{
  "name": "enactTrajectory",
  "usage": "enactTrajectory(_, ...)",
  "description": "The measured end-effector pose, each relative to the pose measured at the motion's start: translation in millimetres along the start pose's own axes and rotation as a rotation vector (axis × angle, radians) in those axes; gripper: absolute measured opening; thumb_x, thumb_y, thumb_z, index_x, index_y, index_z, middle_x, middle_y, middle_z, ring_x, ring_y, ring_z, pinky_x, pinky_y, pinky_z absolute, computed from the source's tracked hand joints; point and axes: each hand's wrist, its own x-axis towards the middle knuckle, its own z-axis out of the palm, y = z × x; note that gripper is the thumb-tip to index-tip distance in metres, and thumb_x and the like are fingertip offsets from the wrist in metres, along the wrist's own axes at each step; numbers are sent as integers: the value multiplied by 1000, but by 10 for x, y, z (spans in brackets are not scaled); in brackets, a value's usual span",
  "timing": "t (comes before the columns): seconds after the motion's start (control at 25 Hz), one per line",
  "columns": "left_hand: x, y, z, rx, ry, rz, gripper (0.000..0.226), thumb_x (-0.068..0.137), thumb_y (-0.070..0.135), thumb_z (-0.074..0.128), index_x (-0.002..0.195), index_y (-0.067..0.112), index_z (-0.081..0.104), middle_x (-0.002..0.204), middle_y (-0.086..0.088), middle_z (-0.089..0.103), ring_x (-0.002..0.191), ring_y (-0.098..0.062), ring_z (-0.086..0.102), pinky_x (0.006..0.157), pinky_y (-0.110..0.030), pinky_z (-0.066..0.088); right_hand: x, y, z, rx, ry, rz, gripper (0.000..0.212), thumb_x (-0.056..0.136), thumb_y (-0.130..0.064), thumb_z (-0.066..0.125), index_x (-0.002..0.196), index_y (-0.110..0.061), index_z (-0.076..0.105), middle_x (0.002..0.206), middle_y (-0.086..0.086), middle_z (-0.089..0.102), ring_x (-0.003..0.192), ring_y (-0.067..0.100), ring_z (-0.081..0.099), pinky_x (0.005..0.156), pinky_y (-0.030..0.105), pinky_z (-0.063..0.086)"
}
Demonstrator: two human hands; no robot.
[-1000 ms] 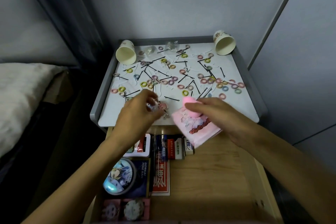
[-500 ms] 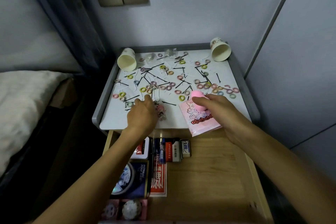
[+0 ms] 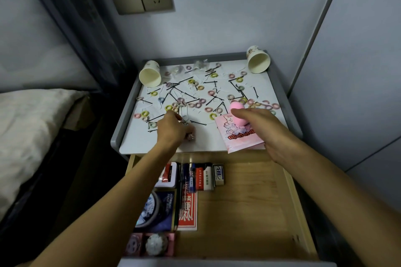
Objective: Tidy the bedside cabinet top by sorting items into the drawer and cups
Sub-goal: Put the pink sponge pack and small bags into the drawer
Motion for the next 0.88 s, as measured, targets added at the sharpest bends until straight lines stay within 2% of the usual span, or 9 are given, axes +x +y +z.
enactTrajectory(0.12, -26, 26, 127, 324, 40, 141, 59, 76, 23, 79, 121, 3, 46, 104, -20, 64, 93, -37, 63, 78, -46, 56, 16, 7, -16, 6, -9, 13, 31, 88, -38, 65, 113, -20, 65, 102, 1, 72, 90, 18, 69, 62, 26, 52)
enactTrajectory(0.2, -44, 48, 161, 418, 34, 157, 68, 77, 27, 79, 127, 2, 41, 108, -21, 63, 98, -39, 61, 80, -45, 55, 32, 32, -58, 38, -52, 33, 34, 85, -38, 68, 113, -19, 66, 101, 3, 74, 93, 22, 71, 74, 33, 57)
enactTrajectory(0.32, -13, 58, 171, 506, 39, 109, 70, 78, 33, 78, 130, 5, 41, 115, -19, 63, 105, -38, 60, 84, -45, 52, 13, 57, -141, 61, -163, 48, 28, 86, -30, 69, 110, -16, 69, 97, 5, 76, 91, 23, 73, 88, 40, 56)
enactTrajectory(0.4, 32, 55, 168, 516, 25, 73, 70, 77, 34, 78, 130, 7, 42, 118, -17, 62, 108, -37, 59, 87, -46, 51, -11, 76, -195, 48, -193, 34, 24, 87, -25, 68, 107, -14, 70, 97, 6, 76, 90, 23, 73, 89, 40, 56)
enactTrajectory(0.52, 81, 57, 161, 518, 10, 54, 66, 77, 34, 77, 129, 9, 45, 119, -16, 61, 109, -36, 58, 89, -45, 51, -56, 103, -252, 46, -205, 28, 22, 88, -24, 67, 107, -13, 70, 95, 6, 76, 87, 20, 74, 82, 36, 57)
enactTrajectory(0.72, 113, 119, 162, 597, 28, 158, 42, 85, 28, 68, 116, 6, 52, 115, -19, 61, 104, -39, 58, 77, -39, 46, -48, 145, -216, 28, -213, 38, 27, 88, -25, 67, 111, -12, 68, 97, 8, 76, 89, 22, 73, 79, 34, 56)
enactTrajectory(0.88, 150, 95, 101, 406, -39, 148, 38, 77, 13, 76, 108, 4, 56, 105, -20, 64, 92, -37, 65, 78, -44, 57, -30, 151, -183, 40, -202, 25, 27, 88, -22, 68, 112, -10, 68, 97, 8, 76, 90, 23, 73, 82, 35, 57)
